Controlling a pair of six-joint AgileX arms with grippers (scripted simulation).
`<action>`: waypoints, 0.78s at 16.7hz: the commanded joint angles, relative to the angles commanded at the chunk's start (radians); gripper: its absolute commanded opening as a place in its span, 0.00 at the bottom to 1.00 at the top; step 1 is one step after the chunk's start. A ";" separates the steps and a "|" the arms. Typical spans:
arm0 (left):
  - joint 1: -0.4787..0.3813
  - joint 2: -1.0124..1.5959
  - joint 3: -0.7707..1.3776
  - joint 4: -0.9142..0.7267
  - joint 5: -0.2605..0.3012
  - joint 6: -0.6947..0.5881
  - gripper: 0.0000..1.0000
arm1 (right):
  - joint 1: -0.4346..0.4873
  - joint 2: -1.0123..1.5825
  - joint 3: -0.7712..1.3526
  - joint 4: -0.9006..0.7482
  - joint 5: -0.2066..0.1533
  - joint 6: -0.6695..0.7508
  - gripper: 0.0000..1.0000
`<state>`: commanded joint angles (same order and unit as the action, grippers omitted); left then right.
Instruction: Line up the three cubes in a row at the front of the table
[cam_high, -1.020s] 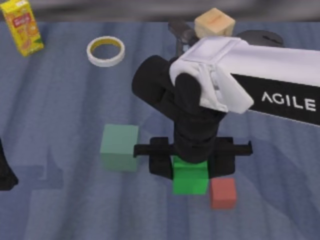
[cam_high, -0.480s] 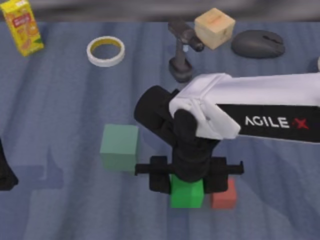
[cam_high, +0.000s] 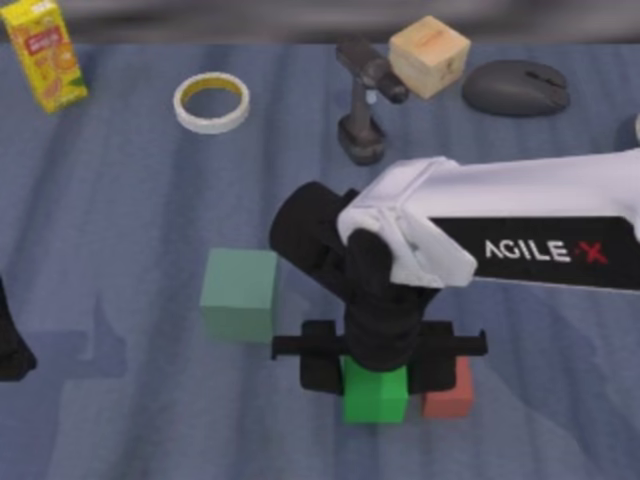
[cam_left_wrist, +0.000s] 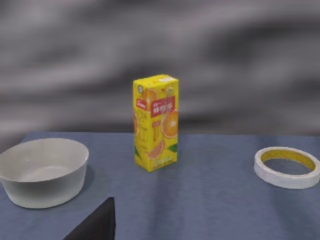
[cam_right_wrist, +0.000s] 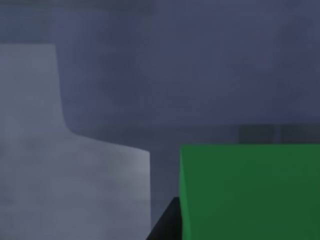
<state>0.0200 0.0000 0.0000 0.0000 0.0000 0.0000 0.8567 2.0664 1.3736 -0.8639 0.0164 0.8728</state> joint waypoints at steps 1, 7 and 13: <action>0.000 0.000 0.000 0.000 0.000 0.000 1.00 | 0.000 0.000 0.000 0.000 0.000 0.000 0.30; 0.000 0.000 0.000 0.000 0.000 0.000 1.00 | 0.000 0.000 0.000 0.000 0.000 0.000 0.75; 0.000 0.000 0.000 0.000 0.000 0.000 1.00 | 0.000 0.000 0.000 0.000 0.000 0.000 1.00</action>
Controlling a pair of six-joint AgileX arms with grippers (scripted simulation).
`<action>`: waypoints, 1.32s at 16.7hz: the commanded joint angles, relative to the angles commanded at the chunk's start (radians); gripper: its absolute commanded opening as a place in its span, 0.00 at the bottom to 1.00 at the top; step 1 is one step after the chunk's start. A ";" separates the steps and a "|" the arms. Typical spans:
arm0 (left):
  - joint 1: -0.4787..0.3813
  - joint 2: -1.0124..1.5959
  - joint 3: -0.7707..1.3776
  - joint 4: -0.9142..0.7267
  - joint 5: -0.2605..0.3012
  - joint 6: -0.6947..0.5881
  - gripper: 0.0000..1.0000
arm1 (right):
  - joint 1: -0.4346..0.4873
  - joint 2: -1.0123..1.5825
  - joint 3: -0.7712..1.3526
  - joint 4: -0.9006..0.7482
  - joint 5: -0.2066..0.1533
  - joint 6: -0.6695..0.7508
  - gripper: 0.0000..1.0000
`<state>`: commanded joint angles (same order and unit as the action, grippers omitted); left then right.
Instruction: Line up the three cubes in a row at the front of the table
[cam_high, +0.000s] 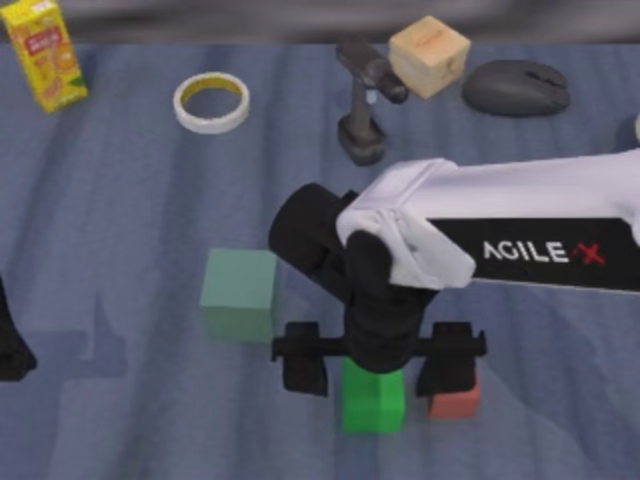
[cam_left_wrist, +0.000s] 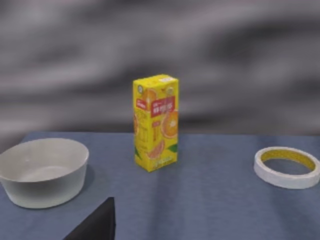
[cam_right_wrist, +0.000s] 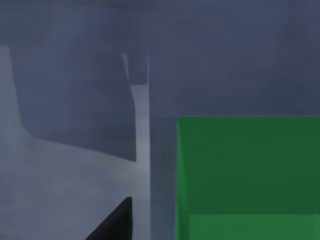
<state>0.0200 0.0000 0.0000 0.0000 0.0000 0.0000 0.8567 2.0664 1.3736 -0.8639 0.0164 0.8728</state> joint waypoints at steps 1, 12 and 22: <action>0.000 0.000 0.000 0.000 0.000 0.000 1.00 | 0.000 0.000 0.000 0.000 0.000 0.000 1.00; 0.000 0.000 0.000 0.000 0.000 0.000 1.00 | 0.003 -0.051 0.101 -0.160 -0.001 0.005 1.00; -0.011 0.026 0.026 -0.019 0.002 -0.008 1.00 | -0.008 -0.117 0.136 -0.228 0.007 -0.017 1.00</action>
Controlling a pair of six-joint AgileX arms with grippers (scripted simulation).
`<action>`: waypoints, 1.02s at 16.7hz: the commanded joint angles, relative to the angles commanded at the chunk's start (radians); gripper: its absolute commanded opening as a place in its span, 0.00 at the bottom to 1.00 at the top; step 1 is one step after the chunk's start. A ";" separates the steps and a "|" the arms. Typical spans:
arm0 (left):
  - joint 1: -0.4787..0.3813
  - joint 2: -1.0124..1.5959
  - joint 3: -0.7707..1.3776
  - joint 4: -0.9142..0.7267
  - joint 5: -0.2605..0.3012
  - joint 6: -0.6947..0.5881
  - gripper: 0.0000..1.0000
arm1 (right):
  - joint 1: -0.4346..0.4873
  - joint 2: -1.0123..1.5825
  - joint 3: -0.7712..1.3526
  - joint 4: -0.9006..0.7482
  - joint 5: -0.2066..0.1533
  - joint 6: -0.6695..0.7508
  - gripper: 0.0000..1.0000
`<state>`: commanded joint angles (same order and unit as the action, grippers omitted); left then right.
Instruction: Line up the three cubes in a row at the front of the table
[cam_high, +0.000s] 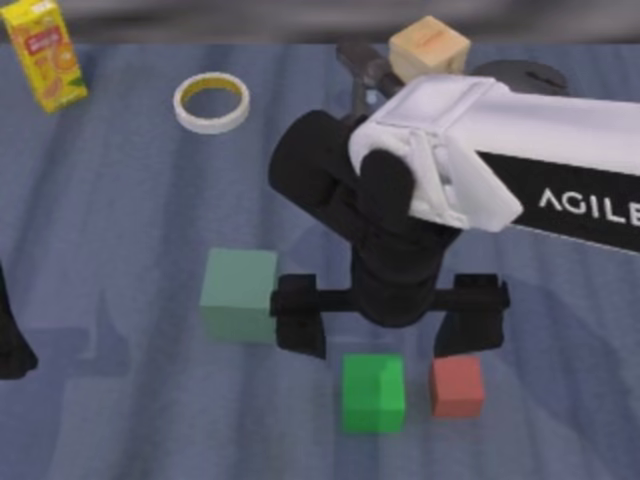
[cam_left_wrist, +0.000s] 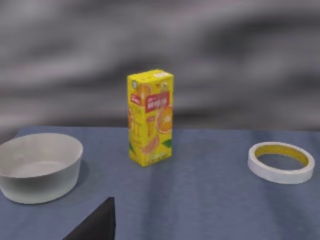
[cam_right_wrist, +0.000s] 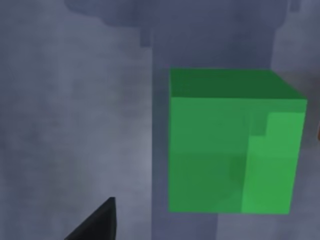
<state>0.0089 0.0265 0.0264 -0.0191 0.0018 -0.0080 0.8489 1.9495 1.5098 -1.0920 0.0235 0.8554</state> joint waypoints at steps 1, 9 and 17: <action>-0.011 0.029 0.029 -0.020 0.001 -0.008 1.00 | -0.013 -0.031 -0.023 0.018 0.007 -0.017 1.00; -0.164 0.592 0.503 -0.348 0.001 -0.138 1.00 | -0.249 -0.542 -0.463 0.278 0.088 -0.281 1.00; -0.363 1.426 1.086 -0.793 0.003 -0.304 1.00 | -0.571 -1.266 -1.101 0.634 0.079 -0.612 1.00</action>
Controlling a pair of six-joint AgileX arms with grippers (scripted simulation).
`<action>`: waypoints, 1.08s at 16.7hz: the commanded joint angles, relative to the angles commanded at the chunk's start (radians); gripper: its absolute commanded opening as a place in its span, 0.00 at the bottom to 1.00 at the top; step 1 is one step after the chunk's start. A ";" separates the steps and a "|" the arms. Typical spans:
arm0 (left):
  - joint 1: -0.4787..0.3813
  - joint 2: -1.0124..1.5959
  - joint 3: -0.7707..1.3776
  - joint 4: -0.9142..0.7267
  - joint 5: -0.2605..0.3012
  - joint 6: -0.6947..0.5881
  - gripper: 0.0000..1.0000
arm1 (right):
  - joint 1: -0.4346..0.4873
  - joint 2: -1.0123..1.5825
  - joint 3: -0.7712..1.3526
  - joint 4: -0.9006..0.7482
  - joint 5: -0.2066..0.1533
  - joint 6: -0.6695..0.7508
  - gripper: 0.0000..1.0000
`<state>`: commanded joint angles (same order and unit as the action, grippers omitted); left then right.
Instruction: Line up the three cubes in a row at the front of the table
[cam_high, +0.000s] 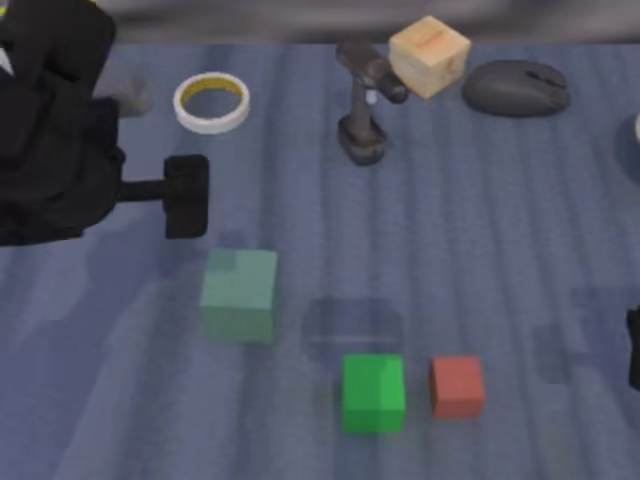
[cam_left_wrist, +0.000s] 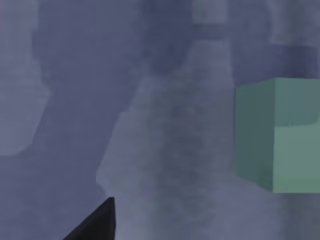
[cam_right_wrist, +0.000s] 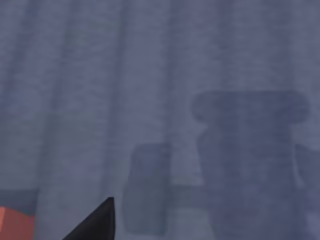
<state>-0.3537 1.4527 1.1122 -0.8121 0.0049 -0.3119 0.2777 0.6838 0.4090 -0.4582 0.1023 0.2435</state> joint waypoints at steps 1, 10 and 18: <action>-0.024 0.088 0.070 -0.051 0.001 -0.020 1.00 | -0.037 -0.093 -0.068 0.050 -0.010 -0.036 1.00; -0.156 0.570 0.477 -0.317 -0.003 -0.128 1.00 | -0.259 -0.663 -0.400 0.438 -0.098 -0.236 1.00; -0.158 0.594 0.483 -0.310 -0.003 -0.131 1.00 | -0.268 -0.684 -0.409 0.458 -0.102 -0.243 1.00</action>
<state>-0.5118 2.0470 1.5954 -1.1219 0.0020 -0.4426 0.0100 0.0000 0.0000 0.0000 0.0000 0.0000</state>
